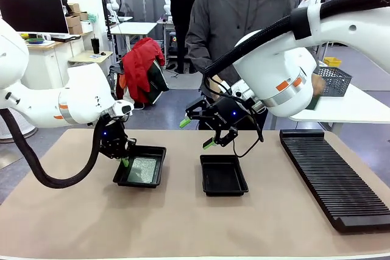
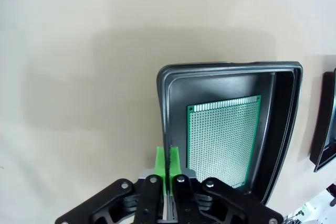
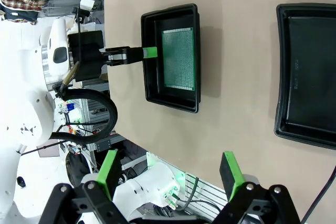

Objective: Inspect and transfer BCBs to ESD trays.
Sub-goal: Pick up the ESD tray and place it on the left side of the table.

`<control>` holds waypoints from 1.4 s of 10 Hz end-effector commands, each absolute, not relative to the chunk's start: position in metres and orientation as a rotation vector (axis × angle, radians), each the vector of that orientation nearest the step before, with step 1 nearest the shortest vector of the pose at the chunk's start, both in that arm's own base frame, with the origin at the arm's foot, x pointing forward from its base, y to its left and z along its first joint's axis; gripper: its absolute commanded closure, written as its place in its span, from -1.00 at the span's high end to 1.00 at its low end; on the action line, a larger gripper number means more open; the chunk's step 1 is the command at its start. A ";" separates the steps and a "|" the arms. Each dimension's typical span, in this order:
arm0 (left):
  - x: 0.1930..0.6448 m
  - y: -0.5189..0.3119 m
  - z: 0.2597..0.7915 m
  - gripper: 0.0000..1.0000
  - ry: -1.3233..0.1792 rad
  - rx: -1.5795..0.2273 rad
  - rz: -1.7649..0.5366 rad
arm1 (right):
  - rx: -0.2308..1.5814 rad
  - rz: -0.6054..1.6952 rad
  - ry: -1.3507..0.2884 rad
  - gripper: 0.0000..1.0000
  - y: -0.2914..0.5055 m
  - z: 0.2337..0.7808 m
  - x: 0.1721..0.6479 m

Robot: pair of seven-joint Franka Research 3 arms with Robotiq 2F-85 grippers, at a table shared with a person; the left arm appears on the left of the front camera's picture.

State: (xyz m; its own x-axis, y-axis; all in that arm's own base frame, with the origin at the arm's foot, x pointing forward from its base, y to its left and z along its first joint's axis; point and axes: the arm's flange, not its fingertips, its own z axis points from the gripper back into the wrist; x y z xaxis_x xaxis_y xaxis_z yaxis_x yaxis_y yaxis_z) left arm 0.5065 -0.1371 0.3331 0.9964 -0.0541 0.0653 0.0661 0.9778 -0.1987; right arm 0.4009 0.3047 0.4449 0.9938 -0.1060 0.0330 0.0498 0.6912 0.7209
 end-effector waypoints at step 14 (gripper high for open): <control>0.495 -0.042 0.355 -0.95 -0.077 -0.285 -0.042 | 0.789 -0.095 -0.072 1.00 0.305 0.446 0.401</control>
State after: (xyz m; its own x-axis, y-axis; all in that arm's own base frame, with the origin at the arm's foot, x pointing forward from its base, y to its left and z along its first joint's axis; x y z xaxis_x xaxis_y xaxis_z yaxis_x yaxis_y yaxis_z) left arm 0.5042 -0.0570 0.3538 0.9971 -0.0080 0.0755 0.0259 0.9706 -0.2394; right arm 0.4010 0.3047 0.4450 0.9938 -0.1063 0.0332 0.0499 0.6911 0.7210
